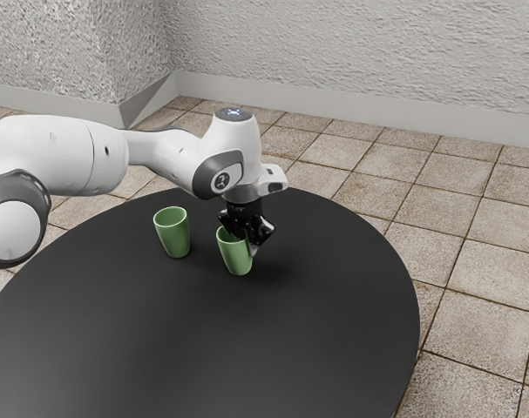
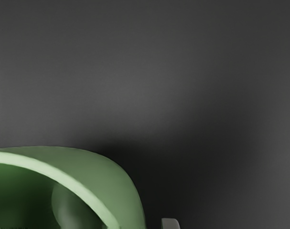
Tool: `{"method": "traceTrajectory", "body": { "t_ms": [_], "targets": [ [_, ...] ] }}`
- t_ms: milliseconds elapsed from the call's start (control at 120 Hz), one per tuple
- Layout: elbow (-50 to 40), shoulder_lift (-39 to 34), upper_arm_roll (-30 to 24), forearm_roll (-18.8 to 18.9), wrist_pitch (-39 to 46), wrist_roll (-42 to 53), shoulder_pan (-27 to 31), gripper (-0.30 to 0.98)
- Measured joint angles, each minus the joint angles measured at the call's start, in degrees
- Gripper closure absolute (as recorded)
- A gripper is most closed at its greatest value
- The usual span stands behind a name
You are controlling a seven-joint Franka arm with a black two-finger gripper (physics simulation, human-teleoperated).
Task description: Place the right cup onto the left cup
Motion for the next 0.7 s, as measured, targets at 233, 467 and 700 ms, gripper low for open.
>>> {"method": "traceTrajectory", "body": {
  "t_ms": [233, 467, 700],
  "targets": [
    [0.04, -0.08, 0.03, 0.16, -0.31, -0.21, -0.06, 0.76],
    [-0.13, -3.29, 0.34, 0.55, -1.38, -0.55, -0.14, 0.77],
    [-0.52, -11.01, 1.61, 1.39, -6.02, -0.92, -0.15, 0.78]
  ]
}}
